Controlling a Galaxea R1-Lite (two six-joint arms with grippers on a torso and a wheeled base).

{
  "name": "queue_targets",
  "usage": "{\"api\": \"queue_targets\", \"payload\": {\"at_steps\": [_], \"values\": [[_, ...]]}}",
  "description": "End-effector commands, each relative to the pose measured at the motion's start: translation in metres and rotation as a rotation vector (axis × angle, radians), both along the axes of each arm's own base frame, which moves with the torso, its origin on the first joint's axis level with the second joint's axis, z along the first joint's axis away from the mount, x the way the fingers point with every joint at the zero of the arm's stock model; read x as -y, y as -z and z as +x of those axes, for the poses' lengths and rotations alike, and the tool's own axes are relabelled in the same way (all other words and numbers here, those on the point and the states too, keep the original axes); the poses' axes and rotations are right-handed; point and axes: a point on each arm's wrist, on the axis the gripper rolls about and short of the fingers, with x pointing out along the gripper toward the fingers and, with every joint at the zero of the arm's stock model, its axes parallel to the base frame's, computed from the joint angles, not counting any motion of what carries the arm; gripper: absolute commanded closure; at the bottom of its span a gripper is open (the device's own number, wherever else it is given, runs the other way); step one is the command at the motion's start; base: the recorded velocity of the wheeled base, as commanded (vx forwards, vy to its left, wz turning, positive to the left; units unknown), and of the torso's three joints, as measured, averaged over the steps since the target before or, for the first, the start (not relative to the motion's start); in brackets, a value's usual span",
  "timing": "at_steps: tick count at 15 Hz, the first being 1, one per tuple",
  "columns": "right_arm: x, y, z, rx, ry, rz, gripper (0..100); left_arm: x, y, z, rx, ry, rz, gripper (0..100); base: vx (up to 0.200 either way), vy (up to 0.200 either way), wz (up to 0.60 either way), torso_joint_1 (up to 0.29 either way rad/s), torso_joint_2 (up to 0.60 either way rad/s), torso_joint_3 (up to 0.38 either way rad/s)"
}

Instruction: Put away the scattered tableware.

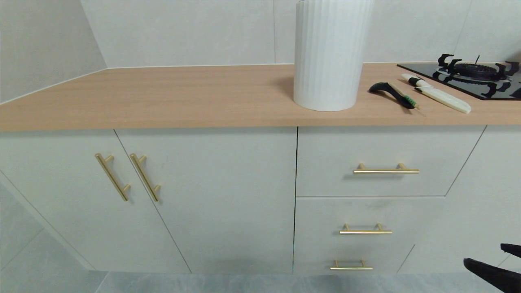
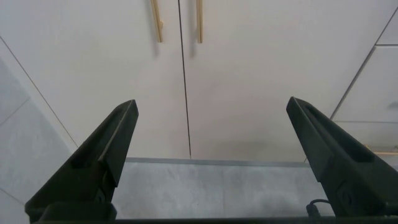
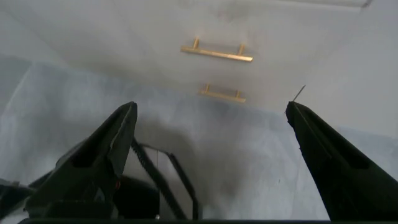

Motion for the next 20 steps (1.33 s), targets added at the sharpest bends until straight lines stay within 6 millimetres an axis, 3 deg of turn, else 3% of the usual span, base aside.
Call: {"api": "queue_targets", "payload": {"at_steps": [1, 5, 9, 11, 16, 20], "values": [[-0.008, 0.016, 0.048, -0.145, -0.015, -0.029, 0, 0.0, 0.0, 0.0, -0.001, 0.0, -0.001, 0, 0.0, 0.0, 0.0, 0.0, 0.0, 0.0], [-0.016, 0.047, 0.089, -0.245, -0.016, -0.068, 0, 0.0, 0.0, 0.0, -0.001, -0.002, -0.001, 0, 0.0, 0.0, 0.0, 0.0, 0.0, 0.0], [-0.03, 0.062, 0.12, -0.241, -0.01, -0.115, 0, 0.0, 0.0, 0.0, -0.001, -0.002, -0.001, 0, 0.0, 0.0, 0.0, 0.0, 0.0, 0.0], [-0.033, 0.087, 0.14, -0.293, 0.056, -0.185, 0, 0.0, 0.0, 0.0, -0.001, -0.002, -0.001, 0, 0.0, 0.0, 0.0, 0.0, 0.0, 0.0], [-0.042, 0.124, 0.189, -0.127, 0.112, -0.175, 0, 0.0, 0.0, 0.0, -0.001, 0.0, -0.001, 0, 0.0, 0.0, 0.0, 0.0, 0.0, 0.0], [-0.043, 0.13, 0.198, -0.094, 0.156, -0.187, 0, 0.0, 0.0, 0.0, -0.001, -0.002, -0.001, 0, 0.0, 0.0, 0.0, 0.0, 0.0, 0.0]]}}
